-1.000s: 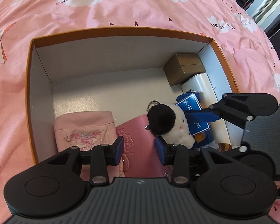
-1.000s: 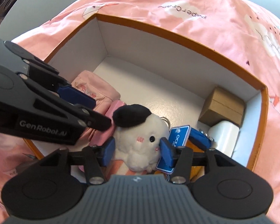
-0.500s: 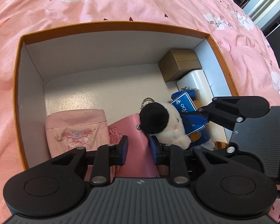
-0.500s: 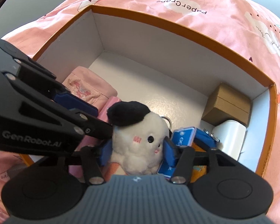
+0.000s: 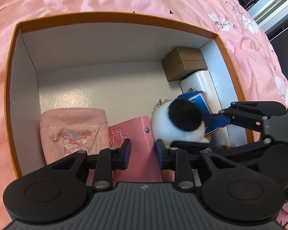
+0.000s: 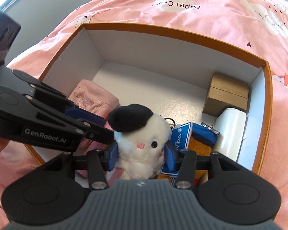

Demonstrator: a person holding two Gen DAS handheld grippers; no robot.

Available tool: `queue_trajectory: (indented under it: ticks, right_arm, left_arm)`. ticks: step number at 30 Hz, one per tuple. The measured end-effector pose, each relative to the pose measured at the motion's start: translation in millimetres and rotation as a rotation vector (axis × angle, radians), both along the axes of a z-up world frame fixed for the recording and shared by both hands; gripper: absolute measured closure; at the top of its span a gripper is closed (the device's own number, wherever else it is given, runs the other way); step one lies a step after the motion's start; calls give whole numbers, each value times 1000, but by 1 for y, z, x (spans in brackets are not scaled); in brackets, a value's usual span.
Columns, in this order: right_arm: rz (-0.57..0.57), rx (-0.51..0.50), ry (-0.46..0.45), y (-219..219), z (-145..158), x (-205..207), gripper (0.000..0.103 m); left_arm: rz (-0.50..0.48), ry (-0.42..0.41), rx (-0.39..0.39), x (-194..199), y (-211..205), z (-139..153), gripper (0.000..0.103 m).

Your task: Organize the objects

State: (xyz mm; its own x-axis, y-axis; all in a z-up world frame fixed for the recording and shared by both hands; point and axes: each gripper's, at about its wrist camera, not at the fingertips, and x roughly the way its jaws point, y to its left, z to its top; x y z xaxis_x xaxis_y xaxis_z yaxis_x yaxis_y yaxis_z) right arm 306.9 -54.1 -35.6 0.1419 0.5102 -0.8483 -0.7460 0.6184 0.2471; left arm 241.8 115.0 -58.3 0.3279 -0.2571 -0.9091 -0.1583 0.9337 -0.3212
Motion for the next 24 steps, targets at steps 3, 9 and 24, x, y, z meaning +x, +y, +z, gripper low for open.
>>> queue_trajectory:
  ticks: [3,9,24]
  right_arm:
    - [-27,35,45,-10,3,1,53]
    - [-5,14,41,-7,7,6,54]
    - [-7,15,57,-10,14,8,53]
  left_arm:
    - [1,4,-3,0,1,-2,70]
    - [33,26,-35,2,5,-8,64]
    - [-50,65,-9,-2,3,-2,83]
